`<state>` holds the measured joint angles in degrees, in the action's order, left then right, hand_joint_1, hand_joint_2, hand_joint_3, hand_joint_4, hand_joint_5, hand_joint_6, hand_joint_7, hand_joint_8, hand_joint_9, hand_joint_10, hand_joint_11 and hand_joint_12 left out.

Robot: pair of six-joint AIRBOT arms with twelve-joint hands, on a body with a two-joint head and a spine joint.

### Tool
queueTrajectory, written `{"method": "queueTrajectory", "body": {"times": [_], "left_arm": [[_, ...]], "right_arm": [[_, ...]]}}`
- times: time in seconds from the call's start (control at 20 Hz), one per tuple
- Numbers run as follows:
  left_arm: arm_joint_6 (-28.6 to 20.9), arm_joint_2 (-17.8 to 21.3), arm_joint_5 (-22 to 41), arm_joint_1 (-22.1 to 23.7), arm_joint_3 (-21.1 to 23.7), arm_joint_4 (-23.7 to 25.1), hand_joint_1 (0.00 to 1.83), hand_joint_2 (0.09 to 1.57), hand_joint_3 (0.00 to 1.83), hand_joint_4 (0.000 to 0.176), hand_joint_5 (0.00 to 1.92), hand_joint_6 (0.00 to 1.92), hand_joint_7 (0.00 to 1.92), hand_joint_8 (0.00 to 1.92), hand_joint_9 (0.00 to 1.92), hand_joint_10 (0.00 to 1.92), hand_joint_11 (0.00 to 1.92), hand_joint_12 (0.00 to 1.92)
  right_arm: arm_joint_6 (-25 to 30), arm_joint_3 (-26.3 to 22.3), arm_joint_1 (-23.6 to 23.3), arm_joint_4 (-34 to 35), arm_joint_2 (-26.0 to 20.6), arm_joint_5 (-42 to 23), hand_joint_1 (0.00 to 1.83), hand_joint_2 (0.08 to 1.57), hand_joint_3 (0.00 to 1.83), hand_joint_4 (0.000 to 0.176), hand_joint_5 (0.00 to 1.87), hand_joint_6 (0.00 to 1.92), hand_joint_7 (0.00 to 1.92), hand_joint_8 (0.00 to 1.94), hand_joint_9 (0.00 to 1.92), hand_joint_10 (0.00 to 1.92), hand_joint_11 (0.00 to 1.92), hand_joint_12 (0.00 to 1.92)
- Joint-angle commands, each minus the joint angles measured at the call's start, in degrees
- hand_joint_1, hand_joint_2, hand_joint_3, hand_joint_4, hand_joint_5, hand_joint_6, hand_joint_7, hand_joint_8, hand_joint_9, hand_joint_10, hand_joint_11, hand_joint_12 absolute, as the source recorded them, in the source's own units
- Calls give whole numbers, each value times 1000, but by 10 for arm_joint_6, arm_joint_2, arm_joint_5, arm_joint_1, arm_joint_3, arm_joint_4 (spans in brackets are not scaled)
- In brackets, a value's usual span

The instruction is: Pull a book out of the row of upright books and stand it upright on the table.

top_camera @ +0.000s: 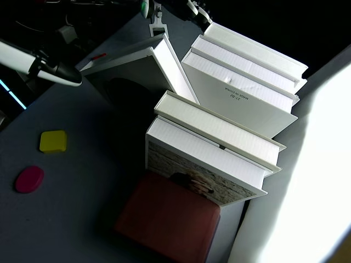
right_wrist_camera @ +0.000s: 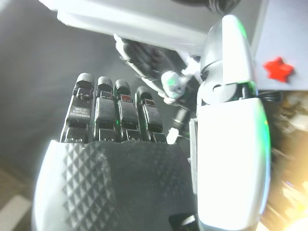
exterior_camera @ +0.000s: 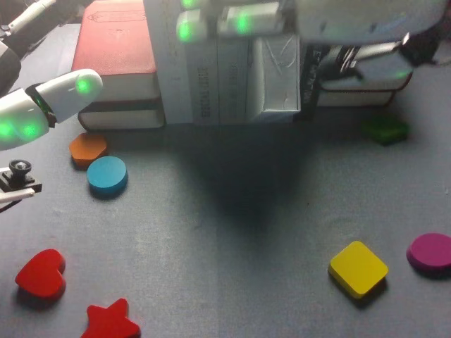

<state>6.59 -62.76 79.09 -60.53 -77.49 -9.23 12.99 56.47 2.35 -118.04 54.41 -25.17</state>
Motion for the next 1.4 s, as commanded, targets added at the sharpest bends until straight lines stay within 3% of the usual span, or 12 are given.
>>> {"method": "queueTrajectory", "body": {"times": [0.0, 0.05, 0.1, 0.15, 0.2, 0.3, 0.35, 0.5, 0.7, 0.8, 1.0, 1.35], "left_arm": [[-5, -3, 70, 2, -3, -14, 335, 1320, 6, 61, 149, 2, 37, 3, 0, 0, 0, 163], [-5, -3, 70, 2, -3, -14, 343, 1317, 3, 61, 153, 3, 35, 1, 0, 0, 0, 151], [-5, -3, 70, 1, -3, -15, 336, 1322, 2, 53, 168, 4, 49, 2, 0, 0, 0, 112], [-5, -3, 70, 0, -3, -15, 319, 1326, 3, 67, 162, 1, 45, 0, 0, 0, 0, 105], [-5, -3, 70, -1, -3, -16, 330, 1331, 2, 58, 166, 1, 51, 1, 0, 0, 0, 70], [-5, -4, 70, -2, -4, -17, 340, 1333, 1, 54, 165, 3, 42, 5, 0, 0, 0, 2], [-5, -4, 70, -2, -4, -17, 350, 1332, 0, 47, 168, 4, 40, 4, 0, 0, 0, 0], [-6, -5, 70, -3, -4, -18, 325, 1334, 1, 57, 160, 1, 29, 0, 0, 0, 0, 0], [-6, -6, 71, -7, -5, -22, 309, 1336, 2, 60, 157, 0, 21, 0, 0, 0, 0, 0], [-6, -7, 71, -7, -5, -22, 306, 1330, 0, 58, 162, 2, 23, 1, 0, 0, 1, 0], [-6, -7, 73, -9, -5, -24, 322, 1337, 1, 62, 164, 1, 16, 0, 0, 0, 0, 0], [-6, -10, 73, -11, -7, -27, 341, 1324, 0, 87, 162, 0, 20, 0, 0, 0, 0, 0]], "right_arm": [[20, 3, -7, -9, 4, 25, 1116, 1002, 2, 49, 22, 8, 0, 0, 0, 0, 0, 316], [46, 6, -2, -42, 13, 24, 1164, 990, 0, 48, 119, 24, 3, 1, 3, 1, 0, 961], [72, 10, 4, -79, 24, 23, 1174, 1008, 5, 21, 317, 83, 212, 57, 177, 69, 0, 1387], [90, 14, 8, -104, 32, 24, 1080, 1069, 11, 7, 569, 115, 524, 96, 405, 147, 70, 1482], [120, 23, 14, -140, 45, 21, 1168, 1138, 9, 15, 789, 920, 860, 899, 699, 317, 279, 1507], [150, 35, 21, -180, 66, 12, 1232, 1160, 6, 0, 954, 809, 871, 1419, 803, 1220, 524, 1677], [160, 36, 24, -206, 74, 11, 1212, 1201, 21, 0, 837, 1031, 815, 1550, 728, 1560, 587, 1824], [160, 27, 25, -213, 74, 2, 1156, 1264, 50, 0, 661, 1342, 731, 1659, 589, 1733, 341, 1899], [131, 3, 11, -184, 55, -34, 1153, 1265, 55, 0, 649, 1366, 725, 1662, 600, 1698, 347, 1840], [122, -14, -4, -166, 38, -57, 1143, 1262, 23, 0, 656, 1405, 758, 1482, 488, 1445, 26, 1813], [101, -33, -25, -114, 12, -99, 1319, 1292, 6, 0, 585, 1282, 755, 1550, 542, 1809, 25, 1921], [92, -53, -50, -19, -30, -194, 1315, 1306, 2, 0, 566, 1302, 740, 1576, 520, 1841, 0, 1921]]}}
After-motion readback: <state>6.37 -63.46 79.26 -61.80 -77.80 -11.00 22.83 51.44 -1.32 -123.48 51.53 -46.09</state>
